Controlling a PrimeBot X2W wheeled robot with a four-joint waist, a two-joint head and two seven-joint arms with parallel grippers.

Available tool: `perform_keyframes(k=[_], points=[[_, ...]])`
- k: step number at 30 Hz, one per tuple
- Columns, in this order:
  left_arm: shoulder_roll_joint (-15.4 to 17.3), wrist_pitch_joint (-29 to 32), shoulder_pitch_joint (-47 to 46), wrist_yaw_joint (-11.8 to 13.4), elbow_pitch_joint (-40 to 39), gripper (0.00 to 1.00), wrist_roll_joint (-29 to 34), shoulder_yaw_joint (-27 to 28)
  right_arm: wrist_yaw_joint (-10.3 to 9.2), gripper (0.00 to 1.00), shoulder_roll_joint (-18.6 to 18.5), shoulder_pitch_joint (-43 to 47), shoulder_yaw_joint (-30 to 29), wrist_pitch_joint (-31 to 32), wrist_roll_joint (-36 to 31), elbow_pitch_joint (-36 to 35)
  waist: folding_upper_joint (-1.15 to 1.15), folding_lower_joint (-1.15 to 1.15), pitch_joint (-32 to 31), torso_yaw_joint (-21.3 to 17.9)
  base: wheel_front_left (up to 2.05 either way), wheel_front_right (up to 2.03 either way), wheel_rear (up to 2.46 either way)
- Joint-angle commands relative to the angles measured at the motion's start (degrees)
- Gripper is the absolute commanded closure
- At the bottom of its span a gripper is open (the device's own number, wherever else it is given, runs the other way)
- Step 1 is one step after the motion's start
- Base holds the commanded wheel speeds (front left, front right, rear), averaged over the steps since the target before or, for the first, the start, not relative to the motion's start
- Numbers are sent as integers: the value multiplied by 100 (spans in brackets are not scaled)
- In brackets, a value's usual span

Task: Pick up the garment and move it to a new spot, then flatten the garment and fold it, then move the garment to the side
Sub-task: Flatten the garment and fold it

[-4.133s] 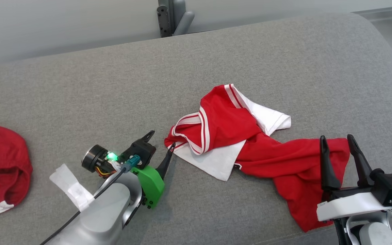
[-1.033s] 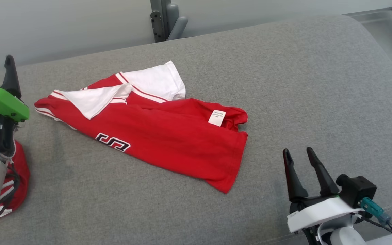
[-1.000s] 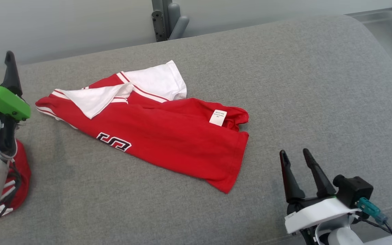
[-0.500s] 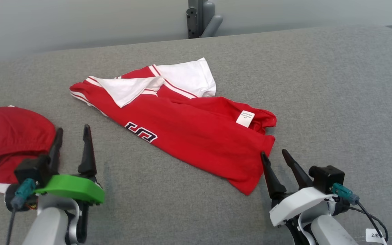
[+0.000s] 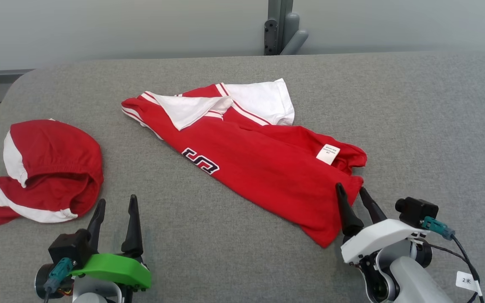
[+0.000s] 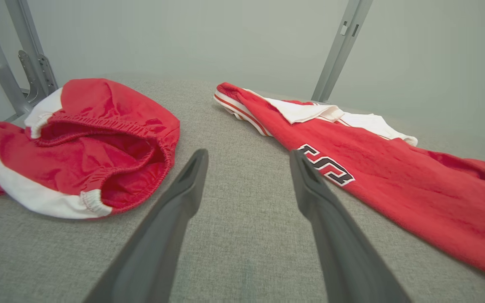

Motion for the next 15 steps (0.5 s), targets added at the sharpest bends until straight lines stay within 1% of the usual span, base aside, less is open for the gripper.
perform_keyframes(k=[1,4,9,15], points=[[-19,-13,75,-47,17,0,50,46,0,0,-19,-59,7,-23,35,44,0,0,-23,28,0,0,0],[-99,-13,97,-130,60,0,203,129,0,0,-19,-191,35,-23,121,121,0,0,-40,42,0,0,0],[-185,-13,99,-219,93,0,362,271,0,0,-17,-359,100,-23,473,396,0,0,-51,50,0,0,0],[-266,-14,76,-304,98,0,539,364,0,0,-19,-627,-35,-23,995,636,0,0,7,52,0,0,0]])
